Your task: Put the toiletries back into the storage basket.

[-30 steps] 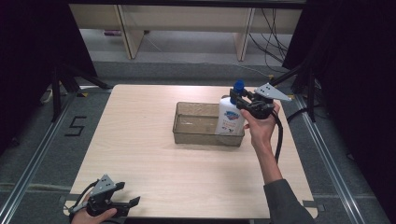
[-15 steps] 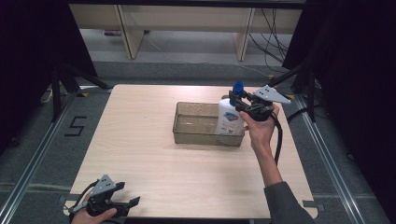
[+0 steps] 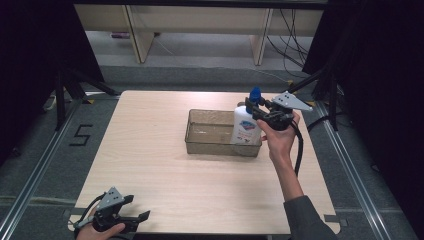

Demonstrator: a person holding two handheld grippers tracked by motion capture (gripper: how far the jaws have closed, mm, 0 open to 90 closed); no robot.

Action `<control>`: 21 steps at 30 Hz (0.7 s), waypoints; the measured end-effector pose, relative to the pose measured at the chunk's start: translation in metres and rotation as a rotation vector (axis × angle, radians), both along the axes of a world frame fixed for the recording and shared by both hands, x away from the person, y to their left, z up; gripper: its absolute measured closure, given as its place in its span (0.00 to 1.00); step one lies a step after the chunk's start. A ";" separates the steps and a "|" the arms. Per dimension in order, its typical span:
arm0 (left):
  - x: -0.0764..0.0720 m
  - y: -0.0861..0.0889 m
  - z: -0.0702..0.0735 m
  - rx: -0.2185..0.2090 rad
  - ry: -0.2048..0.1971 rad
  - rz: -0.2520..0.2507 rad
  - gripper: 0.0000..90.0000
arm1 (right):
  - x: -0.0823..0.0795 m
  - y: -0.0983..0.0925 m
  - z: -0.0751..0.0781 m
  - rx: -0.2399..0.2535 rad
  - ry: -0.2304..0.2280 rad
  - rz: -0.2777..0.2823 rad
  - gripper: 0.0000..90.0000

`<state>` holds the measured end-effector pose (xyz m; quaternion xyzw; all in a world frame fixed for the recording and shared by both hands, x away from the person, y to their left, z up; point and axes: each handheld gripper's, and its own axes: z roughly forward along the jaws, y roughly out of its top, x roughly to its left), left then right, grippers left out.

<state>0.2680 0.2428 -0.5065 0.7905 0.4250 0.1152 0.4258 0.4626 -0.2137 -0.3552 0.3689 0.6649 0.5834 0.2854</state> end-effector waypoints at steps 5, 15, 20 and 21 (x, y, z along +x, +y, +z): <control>0.000 0.001 0.000 0.009 -0.004 -0.001 0.17 | 0.000 0.000 0.000 0.002 -0.004 -0.006 0.69; 0.000 0.001 0.000 0.015 -0.006 0.001 0.17 | -0.001 -0.001 -0.001 -0.003 -0.007 -0.013 0.67; 0.001 0.001 0.000 0.016 -0.004 -0.002 0.17 | -0.003 -0.002 -0.002 0.008 0.003 -0.019 0.64; 0.001 0.001 0.000 0.016 -0.004 -0.003 0.17 | -0.003 -0.002 -0.002 0.008 0.003 -0.019 0.64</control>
